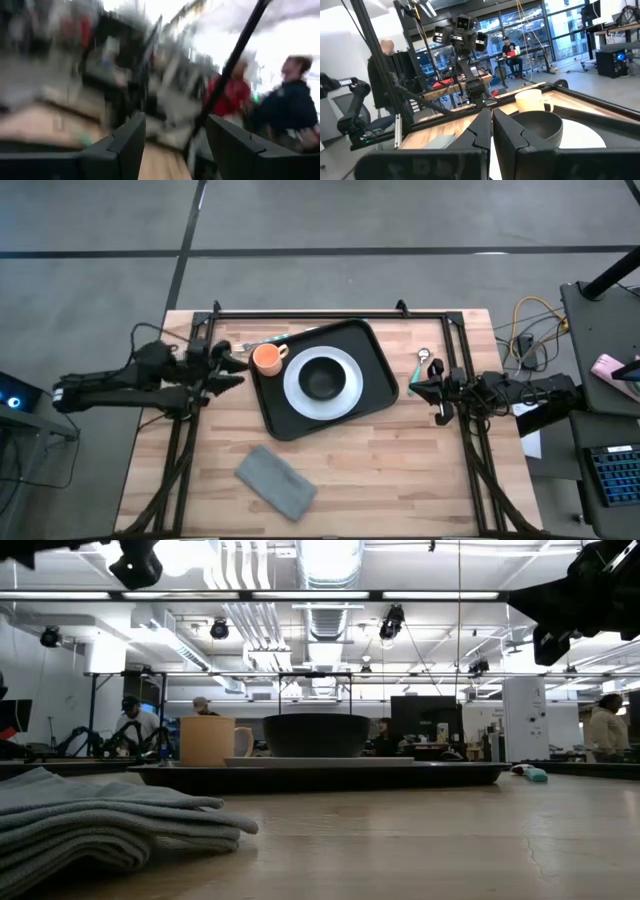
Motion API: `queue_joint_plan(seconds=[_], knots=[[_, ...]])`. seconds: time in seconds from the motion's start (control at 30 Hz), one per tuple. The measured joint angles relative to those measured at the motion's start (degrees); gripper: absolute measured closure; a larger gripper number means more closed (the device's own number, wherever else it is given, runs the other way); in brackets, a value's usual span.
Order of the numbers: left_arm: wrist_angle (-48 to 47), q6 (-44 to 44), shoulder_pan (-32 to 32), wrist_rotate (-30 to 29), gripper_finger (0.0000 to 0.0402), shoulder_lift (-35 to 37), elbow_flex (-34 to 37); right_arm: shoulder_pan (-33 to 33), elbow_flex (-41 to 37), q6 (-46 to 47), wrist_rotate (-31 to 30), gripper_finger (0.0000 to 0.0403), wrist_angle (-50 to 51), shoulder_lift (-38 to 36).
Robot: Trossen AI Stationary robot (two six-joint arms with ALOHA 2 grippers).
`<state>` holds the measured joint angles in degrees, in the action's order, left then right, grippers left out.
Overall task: Set up tray
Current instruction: Put the gray napkin on the black tray to the right of the white plate
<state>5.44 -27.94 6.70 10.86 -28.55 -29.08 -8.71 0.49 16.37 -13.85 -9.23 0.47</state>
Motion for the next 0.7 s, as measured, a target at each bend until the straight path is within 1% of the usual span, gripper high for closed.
queue_joint_plan(seconds=[0.13,0.23,0.37,0.5,0.7], knots=[[-22.34,-6.11,-0.08,3.17,0.0212,-7.07,-11.83,-0.02,0.02,0.18,0.22,0.0394,0.01,0.02],[-37.16,-11.39,-1.08,5.23,0.0212,-12.33,-19.92,-0.02,0.02,0.17,0.39,0.0394,0.0,0.02],[-50.86,-17.8,-3.72,6.87,0.0212,-19.56,-28.4,-0.02,0.02,-0.02,0.42,0.0394,0.02,0.07],[-58.05,-22.68,-7.37,7.1,0.0212,-26.02,-33.15,-0.02,0.02,0.02,0.44,0.0394,0.02,0.02],[-62.55,-31.29,-13.51,7.28,0.0212,-34.08,-33.37,-0.02,0.02,-0.04,0.77,0.0394,0.02,0.0]])
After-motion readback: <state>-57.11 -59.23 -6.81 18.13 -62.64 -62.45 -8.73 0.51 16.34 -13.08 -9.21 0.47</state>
